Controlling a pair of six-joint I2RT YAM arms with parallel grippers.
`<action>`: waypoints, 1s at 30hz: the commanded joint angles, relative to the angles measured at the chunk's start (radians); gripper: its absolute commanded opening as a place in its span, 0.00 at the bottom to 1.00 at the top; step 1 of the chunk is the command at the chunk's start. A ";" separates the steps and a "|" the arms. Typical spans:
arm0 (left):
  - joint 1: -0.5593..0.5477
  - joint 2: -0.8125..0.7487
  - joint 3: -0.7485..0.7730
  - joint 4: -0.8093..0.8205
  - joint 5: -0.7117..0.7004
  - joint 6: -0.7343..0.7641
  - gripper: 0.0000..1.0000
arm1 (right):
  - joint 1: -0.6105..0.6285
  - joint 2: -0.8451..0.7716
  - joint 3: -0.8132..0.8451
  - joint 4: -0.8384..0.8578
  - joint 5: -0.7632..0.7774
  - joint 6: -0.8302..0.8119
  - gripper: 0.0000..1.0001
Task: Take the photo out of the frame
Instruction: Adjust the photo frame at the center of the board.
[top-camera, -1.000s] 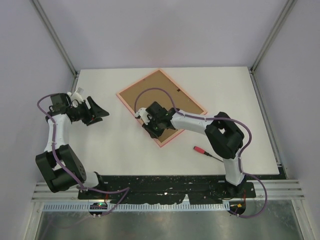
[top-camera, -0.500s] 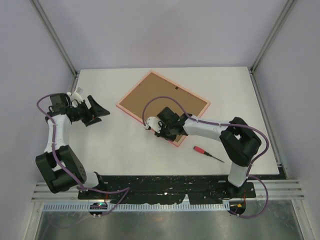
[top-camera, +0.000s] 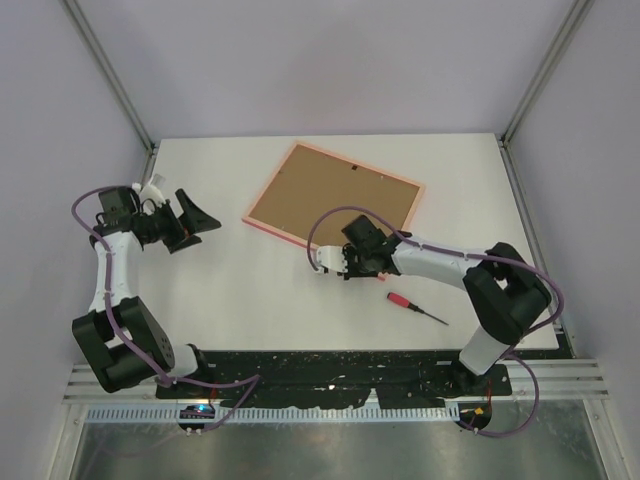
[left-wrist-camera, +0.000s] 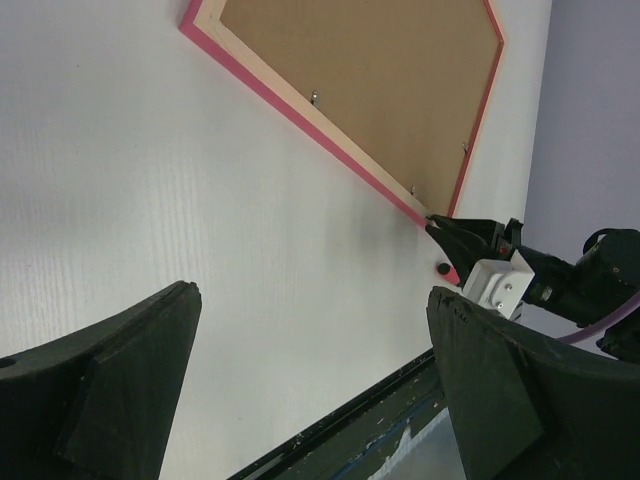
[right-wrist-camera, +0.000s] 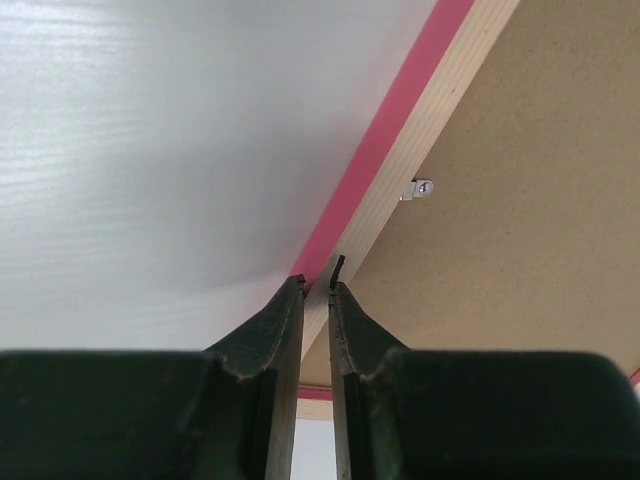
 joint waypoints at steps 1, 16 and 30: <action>0.010 -0.032 -0.002 0.023 0.030 -0.002 1.00 | -0.005 -0.046 -0.091 -0.045 -0.009 -0.178 0.15; 0.013 -0.035 -0.005 0.027 0.038 -0.003 1.00 | -0.094 -0.187 -0.227 -0.025 0.026 -0.340 0.17; 0.036 -0.030 -0.005 0.027 0.049 -0.003 1.00 | -0.046 0.013 0.433 -0.326 -0.273 0.157 0.47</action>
